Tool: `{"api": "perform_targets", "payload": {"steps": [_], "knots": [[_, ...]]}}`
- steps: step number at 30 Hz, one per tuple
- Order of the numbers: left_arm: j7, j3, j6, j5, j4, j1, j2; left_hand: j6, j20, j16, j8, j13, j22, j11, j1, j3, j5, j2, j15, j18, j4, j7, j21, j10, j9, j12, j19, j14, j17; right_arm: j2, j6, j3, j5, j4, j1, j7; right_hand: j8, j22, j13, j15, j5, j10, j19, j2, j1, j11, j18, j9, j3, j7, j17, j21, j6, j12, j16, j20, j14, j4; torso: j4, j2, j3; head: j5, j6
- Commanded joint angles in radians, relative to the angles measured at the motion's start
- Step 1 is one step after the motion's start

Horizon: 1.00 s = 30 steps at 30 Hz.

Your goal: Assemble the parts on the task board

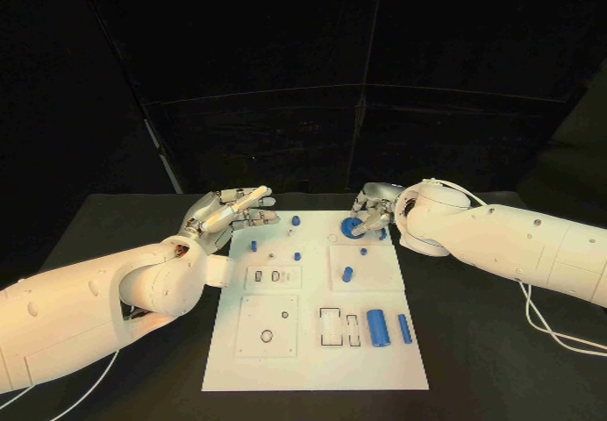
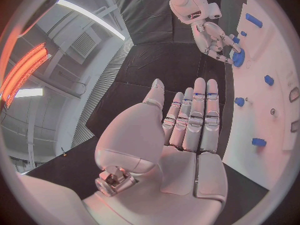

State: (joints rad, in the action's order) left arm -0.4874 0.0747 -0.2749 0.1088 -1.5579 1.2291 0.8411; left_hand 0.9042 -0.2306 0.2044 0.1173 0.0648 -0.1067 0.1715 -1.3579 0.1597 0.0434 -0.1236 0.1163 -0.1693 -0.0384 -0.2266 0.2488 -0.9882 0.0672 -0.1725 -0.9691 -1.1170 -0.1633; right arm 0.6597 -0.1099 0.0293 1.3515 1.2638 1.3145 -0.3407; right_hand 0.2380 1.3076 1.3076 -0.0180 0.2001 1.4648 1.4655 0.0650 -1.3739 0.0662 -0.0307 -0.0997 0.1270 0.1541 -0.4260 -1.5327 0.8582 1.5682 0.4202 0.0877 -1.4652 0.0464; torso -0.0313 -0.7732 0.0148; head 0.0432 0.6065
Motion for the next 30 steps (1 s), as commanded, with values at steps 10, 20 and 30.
{"api": "perform_targets", "payload": {"steps": [10,20,30], "knots": [[0.001,0.000,0.014,-0.001,0.000,0.001,0.000,0.005,0.001,-0.008,-0.005,-0.001,0.002,0.002,-0.005,0.000,0.005,-0.008,0.004,-0.013,0.009,-0.004,-0.006,-0.007,-0.001,0.008,-0.007,-0.006,-0.002,-0.005,-0.071,0.001,0.059,0.005,-0.003,-0.028,0.026,0.167,0.263,-0.008,-0.054,0.106,0.065,-0.046,-0.017,-0.012,0.010,-0.001,0.037,-0.017,-0.003,-0.003,0.105,0.003,0.004,-0.006,-0.008,-0.019,0.0002,0.000,0.0000,0.000,-0.002],[0.004,0.000,0.015,-0.001,0.001,0.001,0.001,0.005,0.001,-0.008,-0.005,-0.001,0.002,0.002,-0.005,0.000,0.005,-0.008,0.004,-0.013,0.009,-0.004,-0.006,-0.007,-0.001,0.008,-0.007,-0.006,-0.002,0.006,-0.144,0.001,0.106,0.066,-0.007,-0.026,0.009,0.168,0.263,-0.009,-0.027,0.106,0.066,-0.047,-0.012,-0.012,0.011,0.010,0.060,-0.016,-0.004,-0.003,0.113,0.003,0.004,-0.009,-0.007,-0.030,0.0015,0.001,-0.0013,-0.007,-0.003],[0.004,0.000,0.014,-0.001,-0.001,0.001,0.001,0.005,0.001,-0.008,-0.005,-0.001,0.002,0.002,-0.005,0.000,0.005,-0.008,0.004,-0.013,0.009,-0.004,-0.006,-0.007,-0.001,0.008,-0.007,-0.006,-0.002,0.003,-0.219,-0.001,0.143,0.167,-0.007,-0.046,0.003,0.169,0.263,-0.008,-0.022,0.106,0.066,-0.040,-0.005,-0.011,0.011,0.014,0.061,-0.015,-0.004,-0.004,0.113,0.003,0.004,-0.008,-0.007,-0.030,-0.0019,0.001,0.0021,-0.006,-0.010]]}}
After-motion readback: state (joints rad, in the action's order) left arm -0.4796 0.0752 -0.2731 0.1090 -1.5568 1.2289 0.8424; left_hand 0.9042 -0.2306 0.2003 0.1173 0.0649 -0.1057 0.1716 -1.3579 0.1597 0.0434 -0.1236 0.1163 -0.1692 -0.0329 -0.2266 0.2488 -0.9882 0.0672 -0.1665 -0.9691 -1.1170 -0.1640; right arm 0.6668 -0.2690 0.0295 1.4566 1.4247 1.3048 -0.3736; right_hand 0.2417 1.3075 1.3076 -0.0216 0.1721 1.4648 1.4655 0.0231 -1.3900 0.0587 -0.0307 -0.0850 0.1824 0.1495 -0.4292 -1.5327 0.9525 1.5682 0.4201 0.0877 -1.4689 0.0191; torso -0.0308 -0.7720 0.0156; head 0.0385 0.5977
